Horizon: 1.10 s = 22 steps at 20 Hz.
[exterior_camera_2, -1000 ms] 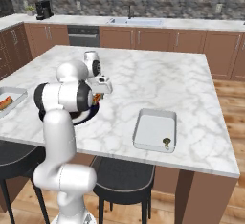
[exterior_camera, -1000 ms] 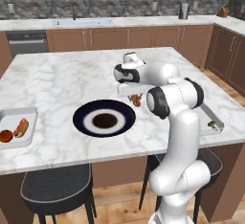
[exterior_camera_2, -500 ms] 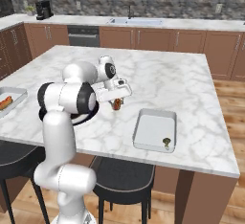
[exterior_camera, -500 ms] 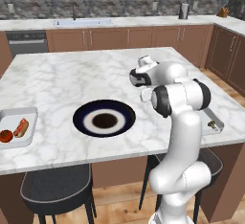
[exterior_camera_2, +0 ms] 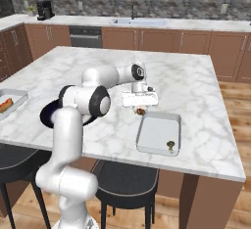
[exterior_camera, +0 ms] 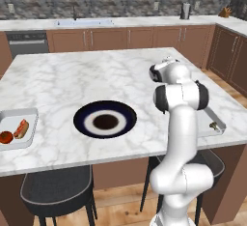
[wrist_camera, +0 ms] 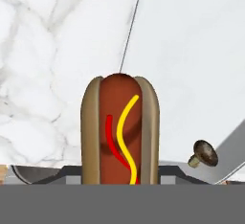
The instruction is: Place one cooked food and one vegetable from the large plate to each tupperware container.
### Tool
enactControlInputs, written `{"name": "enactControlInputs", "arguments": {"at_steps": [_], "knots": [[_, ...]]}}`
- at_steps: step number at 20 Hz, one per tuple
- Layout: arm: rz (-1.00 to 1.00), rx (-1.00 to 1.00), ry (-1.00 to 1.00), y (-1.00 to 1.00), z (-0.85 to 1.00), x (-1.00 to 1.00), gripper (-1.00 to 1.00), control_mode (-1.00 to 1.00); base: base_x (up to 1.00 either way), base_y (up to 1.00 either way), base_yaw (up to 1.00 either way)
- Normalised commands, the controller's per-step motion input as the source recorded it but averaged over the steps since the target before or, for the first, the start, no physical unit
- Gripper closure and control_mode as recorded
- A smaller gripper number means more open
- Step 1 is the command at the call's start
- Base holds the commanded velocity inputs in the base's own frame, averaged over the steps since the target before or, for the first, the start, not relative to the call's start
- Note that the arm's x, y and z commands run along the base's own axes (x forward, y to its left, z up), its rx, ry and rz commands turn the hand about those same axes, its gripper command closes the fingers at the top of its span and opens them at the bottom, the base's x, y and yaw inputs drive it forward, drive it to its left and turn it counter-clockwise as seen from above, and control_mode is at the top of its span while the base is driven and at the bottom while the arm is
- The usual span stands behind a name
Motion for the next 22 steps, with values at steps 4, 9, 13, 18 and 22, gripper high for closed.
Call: {"name": "enactControlInputs", "arguments": {"at_steps": [4,9,13,18,22], "knots": [[-0.01,0.10,-0.04,-0.57,-0.21,-0.48,1.00,-1.00,0.00,0.00,0.00],[0.02,0.04,-0.33,-0.22,-0.17,-0.20,1.00,-1.00,0.00,0.00,0.00],[-0.01,0.01,-0.42,-0.05,-0.12,-0.02,1.00,-1.00,0.00,0.00,0.00],[-0.01,0.00,-0.25,-0.05,-0.30,-0.05,1.00,-1.00,0.00,0.00,0.00],[0.00,0.01,-0.16,-0.14,-0.05,0.00,1.00,-1.00,0.00,0.00,0.00]]}}
